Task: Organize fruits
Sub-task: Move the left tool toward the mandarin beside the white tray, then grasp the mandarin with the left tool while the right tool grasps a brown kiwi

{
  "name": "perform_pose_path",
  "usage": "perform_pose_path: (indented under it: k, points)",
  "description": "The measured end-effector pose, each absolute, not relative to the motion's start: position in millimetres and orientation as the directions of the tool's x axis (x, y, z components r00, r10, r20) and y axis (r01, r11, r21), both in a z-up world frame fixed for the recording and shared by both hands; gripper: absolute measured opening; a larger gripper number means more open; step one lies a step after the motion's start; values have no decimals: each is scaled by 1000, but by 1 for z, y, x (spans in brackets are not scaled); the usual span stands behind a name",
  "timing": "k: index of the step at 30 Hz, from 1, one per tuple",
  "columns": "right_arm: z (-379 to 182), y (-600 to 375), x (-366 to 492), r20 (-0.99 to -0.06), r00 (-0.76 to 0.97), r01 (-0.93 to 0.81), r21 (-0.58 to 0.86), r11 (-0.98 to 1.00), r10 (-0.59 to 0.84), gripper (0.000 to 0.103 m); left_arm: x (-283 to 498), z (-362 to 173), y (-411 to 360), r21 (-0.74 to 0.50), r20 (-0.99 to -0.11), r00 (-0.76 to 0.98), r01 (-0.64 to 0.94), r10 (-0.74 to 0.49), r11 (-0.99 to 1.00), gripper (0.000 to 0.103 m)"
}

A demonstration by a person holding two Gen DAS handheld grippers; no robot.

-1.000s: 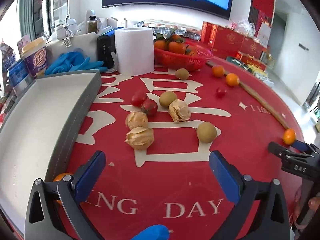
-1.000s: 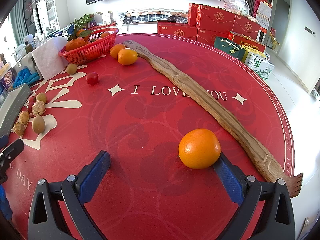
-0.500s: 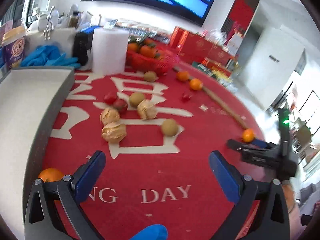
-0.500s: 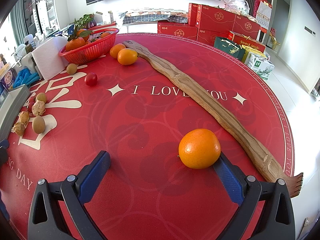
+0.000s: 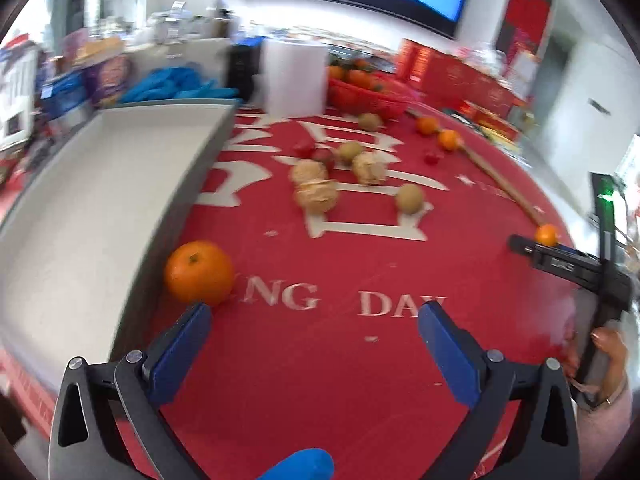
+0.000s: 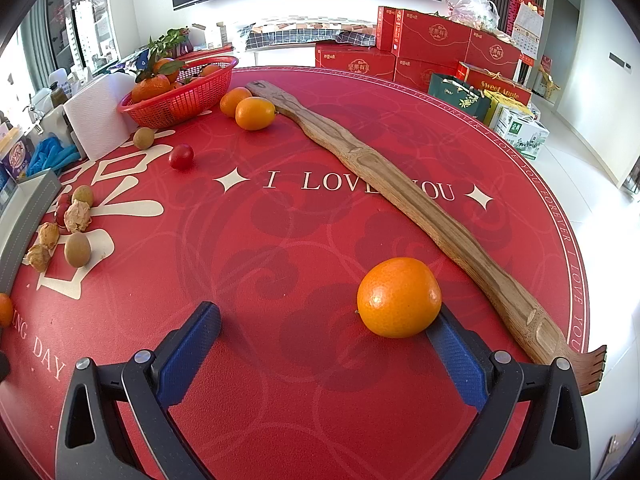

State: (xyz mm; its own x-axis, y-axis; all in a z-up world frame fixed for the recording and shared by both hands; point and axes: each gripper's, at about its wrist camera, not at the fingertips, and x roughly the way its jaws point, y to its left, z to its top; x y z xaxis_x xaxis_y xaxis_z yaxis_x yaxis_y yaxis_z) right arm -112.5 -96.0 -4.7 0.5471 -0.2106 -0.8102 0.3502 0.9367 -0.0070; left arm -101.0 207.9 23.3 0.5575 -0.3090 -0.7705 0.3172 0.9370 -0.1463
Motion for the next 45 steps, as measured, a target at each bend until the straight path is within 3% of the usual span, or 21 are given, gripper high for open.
perform_pose_path:
  k: [4, 10, 15, 23, 25, 28, 34, 36, 37, 38, 39, 41, 45]
  points:
    - [-5, -96, -113, -810, 547, 350, -7, 937, -211, 102, -98, 18, 215, -68, -779, 603, 191, -172, 979, 103]
    - [-5, -96, -113, -810, 547, 350, -7, 937, -210, 102, -72, 13, 197, -61, -778, 607, 186, -163, 981, 103]
    - [-5, -96, -112, -810, 547, 350, -8, 937, -212, 102, -56, 5, 179, 17, -814, 570, 215, -111, 976, 103]
    - [-3, -92, -109, -815, 541, 347, -9, 938, -208, 102, -48, 4, 179, 13, -822, 561, 193, -100, 981, 103]
    - [-2, -81, -102, -824, 540, 303, 1, 953, -171, 102, -44, 4, 178, 8, -831, 547, 196, -103, 981, 103]
    - [8, -56, -86, -815, 580, 171, 124, 978, 2, 102, -42, 5, 177, 3, -836, 537, 207, -111, 978, 102]
    - [20, 1, -41, -792, 606, 8, 100, 995, 75, 102, -42, 8, 178, 14, -826, 554, 210, -107, 978, 91]
    - [9, 15, -26, -815, 574, -16, 86, 996, 79, 102, -42, 10, 180, 21, -818, 567, 195, -96, 981, 78]
    - [2, 21, -20, -830, 552, -25, 81, 996, 82, 94, -42, 10, 182, 18, -814, 572, 194, -98, 981, 70]
    - [3, 26, -23, -820, 571, -20, 24, 1000, 31, 83, -41, 12, 185, -13, -813, 568, 201, -127, 979, 51]
    - [2, 32, -25, -814, 580, -33, -12, 999, 9, 71, -41, 13, 187, -16, -809, 573, 198, -130, 980, 40]
    - [6, 36, -28, -809, 587, -54, -7, 999, 26, 27, -42, 14, 191, -41, -810, 565, 215, -159, 976, 40]
    - [10, 23, -35, -807, 582, -47, 88, 995, 99, 27, -51, 20, 199, -103, -794, 566, 235, -222, 967, 40]
